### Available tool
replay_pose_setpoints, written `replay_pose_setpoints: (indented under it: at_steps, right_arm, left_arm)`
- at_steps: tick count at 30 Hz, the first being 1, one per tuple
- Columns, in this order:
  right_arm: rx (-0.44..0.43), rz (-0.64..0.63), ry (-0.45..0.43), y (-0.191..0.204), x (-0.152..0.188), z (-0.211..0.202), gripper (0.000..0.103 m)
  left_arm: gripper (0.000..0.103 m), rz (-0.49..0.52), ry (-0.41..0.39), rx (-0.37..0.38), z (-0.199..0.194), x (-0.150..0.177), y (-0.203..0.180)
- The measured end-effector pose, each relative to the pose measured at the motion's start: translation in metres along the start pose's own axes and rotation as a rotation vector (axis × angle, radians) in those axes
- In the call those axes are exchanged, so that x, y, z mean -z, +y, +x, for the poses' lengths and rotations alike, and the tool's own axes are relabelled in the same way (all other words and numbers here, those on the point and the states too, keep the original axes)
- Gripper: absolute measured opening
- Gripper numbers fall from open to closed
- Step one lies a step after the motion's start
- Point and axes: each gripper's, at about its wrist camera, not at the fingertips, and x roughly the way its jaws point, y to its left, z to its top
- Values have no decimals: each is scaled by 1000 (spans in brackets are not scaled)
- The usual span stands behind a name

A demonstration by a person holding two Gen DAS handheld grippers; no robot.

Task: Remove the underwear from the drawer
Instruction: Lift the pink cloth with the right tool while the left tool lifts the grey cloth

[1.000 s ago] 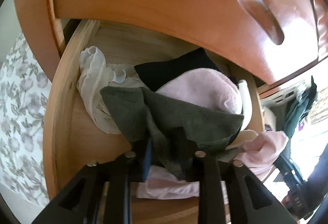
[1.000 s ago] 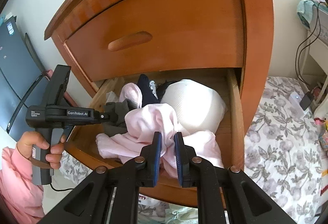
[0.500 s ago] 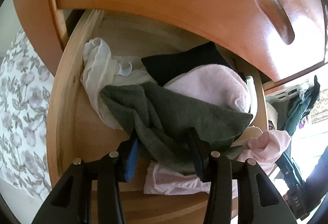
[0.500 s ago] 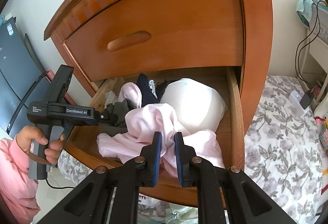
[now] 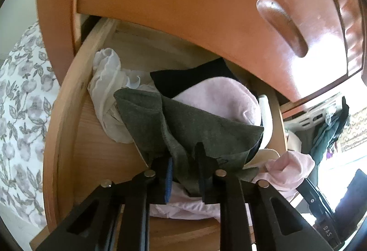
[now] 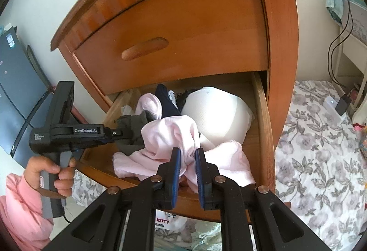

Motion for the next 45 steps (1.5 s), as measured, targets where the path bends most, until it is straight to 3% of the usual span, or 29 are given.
replay_pose_setpoints:
  at_steps: [4,13,15,16,17,23,30,31,34,37,45]
  right_arm:
    - [6,7,-34,0,2,-7,5]
    - [-6,24,-38,-7,-2,-11,9]
    - [-4,15,-21,-5,-4,-8,25]
    - [-5,15,-17,-4,-3,-8,47]
    - [-1,16,-13,-3,-4,-7,60]
    - [-9,-26,17,15,-9,10,63]
    - [71,-54,105,27,-5,45,66]
    - [76,-55,106,27,-4,47,64]
    - [82,-35,95,22,-3,48,32]
    - [71,-8,82,15,-1,46,17]
    - [82,39,-26,4,0,15,13]
  left_arm:
    - [11,-19,-49,4,-12,9,4]
    - [10,22,-122,-20,-25,9,-5]
    - [10,33,-136,-25,-23,11,-10]
    - [10,33,-142,-25,-24,12,-10]
    - [10,32,-145,-25,-26,12,-10]
    - [10,37,-162,-26,-29,14,-5]
    - [10,31,-151,-24,-27,15,2]
    - [10,28,-149,-23,-27,15,4]
    - [10,24,-140,-19,-23,15,6]
    - [10,20,-129,-14,-20,15,8]
    - [10,29,-107,-32,-13,13,8]
